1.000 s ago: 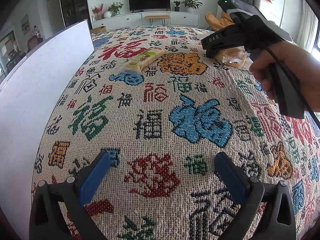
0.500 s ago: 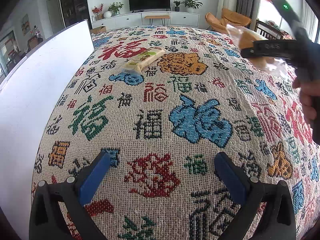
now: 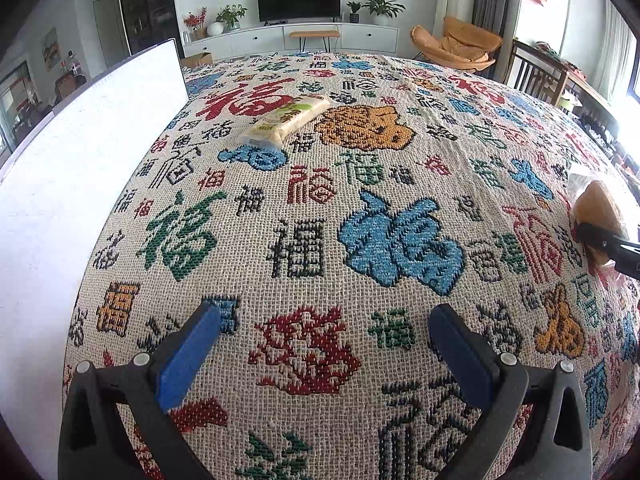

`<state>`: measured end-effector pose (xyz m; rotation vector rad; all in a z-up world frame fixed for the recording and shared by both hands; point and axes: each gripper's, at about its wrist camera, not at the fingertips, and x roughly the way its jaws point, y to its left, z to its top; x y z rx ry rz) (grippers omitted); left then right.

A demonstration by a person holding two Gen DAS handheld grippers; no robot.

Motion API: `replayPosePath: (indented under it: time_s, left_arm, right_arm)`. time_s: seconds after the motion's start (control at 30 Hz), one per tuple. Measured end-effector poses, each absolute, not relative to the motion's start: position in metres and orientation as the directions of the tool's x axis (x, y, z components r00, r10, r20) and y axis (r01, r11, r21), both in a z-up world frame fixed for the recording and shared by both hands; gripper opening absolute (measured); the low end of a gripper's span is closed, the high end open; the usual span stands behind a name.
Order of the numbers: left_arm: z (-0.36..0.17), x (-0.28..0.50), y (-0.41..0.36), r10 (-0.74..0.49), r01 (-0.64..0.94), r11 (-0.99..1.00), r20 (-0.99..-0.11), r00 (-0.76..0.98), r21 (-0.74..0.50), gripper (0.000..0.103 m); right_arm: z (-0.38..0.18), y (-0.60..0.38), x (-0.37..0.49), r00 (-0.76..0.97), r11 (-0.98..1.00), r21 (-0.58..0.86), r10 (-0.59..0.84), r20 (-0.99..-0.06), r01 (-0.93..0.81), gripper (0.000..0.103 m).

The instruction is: Organize snacks

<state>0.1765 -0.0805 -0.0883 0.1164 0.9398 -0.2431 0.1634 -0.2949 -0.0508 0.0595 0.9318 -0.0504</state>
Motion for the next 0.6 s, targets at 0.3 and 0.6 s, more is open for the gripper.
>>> replayPosePath:
  time_s: [0.3, 0.6]
  left_arm:
    - [-0.0889, 0.1769, -0.0808, -0.156, 0.257, 0.966, -0.810, 0.565, -0.007, 0.103]
    - [-0.0885, 0.1768, -0.0803, -0.156, 0.257, 0.966, -0.810, 0.565, -0.007, 0.103]
  right_arm:
    - [-0.0565, -0.2910, 0.1615, 0.605, 0.997, 0.008, -0.044, -0.795, 0.082, 0.086]
    - [-0.0571, -0.2905, 0.1620, 0.605, 0.997, 0.007, -0.045, -0.795, 0.083, 0.086]
